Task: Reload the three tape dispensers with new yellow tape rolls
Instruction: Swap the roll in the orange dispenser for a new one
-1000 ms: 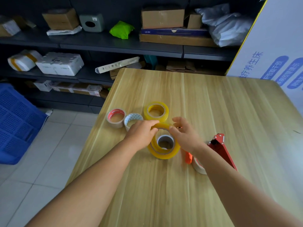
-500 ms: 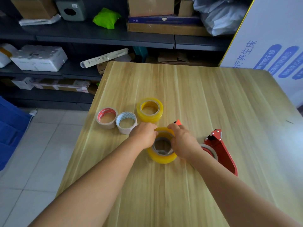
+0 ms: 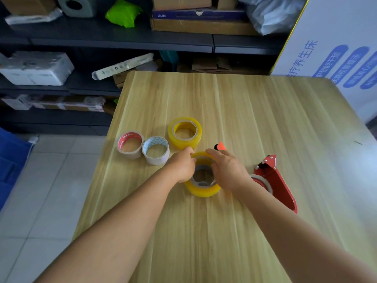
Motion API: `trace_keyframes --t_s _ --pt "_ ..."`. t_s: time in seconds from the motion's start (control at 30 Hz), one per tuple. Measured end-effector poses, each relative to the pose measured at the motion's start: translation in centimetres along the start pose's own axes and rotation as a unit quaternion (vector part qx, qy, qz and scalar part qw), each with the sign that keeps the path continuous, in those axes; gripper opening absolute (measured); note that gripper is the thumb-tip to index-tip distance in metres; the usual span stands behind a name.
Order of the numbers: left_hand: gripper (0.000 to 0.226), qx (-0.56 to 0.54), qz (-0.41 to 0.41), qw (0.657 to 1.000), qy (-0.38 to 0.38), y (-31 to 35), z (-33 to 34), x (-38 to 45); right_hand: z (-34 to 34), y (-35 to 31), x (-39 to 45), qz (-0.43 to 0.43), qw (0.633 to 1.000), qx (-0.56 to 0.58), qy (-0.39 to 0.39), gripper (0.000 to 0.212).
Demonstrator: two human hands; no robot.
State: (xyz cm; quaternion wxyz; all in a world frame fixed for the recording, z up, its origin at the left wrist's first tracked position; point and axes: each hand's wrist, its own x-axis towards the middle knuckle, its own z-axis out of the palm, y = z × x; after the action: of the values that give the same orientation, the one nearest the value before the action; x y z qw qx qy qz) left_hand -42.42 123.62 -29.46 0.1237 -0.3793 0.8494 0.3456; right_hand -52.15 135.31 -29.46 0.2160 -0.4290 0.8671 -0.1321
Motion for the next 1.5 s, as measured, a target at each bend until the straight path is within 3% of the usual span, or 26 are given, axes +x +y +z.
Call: trace_keyframes --t_s 0.3,0.47,0.57,0.9,1.27,1.33,1.43,1.5 --pt "0.034 -0.143 -0.043 0.986 -0.074 -0.3 1.4 0.0 0.0 0.2 -2.1 0.014 1.0 0.001 -0.003 0.067" --pt "0.043 -0.16 -0.044 0.983 -0.075 -0.2 1.7 -0.1 0.0 1.0 -3.4 0.004 0.997 -0.018 -0.079 0.117" --pt "0.045 -0.165 -0.04 0.983 -0.066 -0.1 1.8 0.0 0.2 1.2 -3.4 0.011 0.994 -0.055 -0.093 0.132" --pt "0.046 -0.173 -0.079 0.98 -0.056 -0.5 2.4 1.0 0.9 1.4 -1.8 0.01 0.991 -0.074 -0.107 0.128" --pt "0.036 -0.165 -0.096 0.981 0.034 -1.8 3.7 1.3 2.4 0.9 -1.1 -0.006 0.982 -0.166 -0.091 0.121" --pt "0.028 -0.17 -0.092 0.98 0.043 -1.9 3.9 0.9 2.7 0.3 -1.6 -0.02 0.982 -0.175 -0.065 0.108" --pt "0.035 -0.182 -0.094 0.978 0.027 -2.5 4.5 0.1 4.0 -0.6 -2.6 -0.041 0.983 -0.177 -0.033 0.08" --pt "0.037 -0.203 -0.105 0.973 0.022 -2.8 4.6 -0.3 4.8 -0.9 -2.9 -0.035 0.984 -0.17 -0.028 0.074"
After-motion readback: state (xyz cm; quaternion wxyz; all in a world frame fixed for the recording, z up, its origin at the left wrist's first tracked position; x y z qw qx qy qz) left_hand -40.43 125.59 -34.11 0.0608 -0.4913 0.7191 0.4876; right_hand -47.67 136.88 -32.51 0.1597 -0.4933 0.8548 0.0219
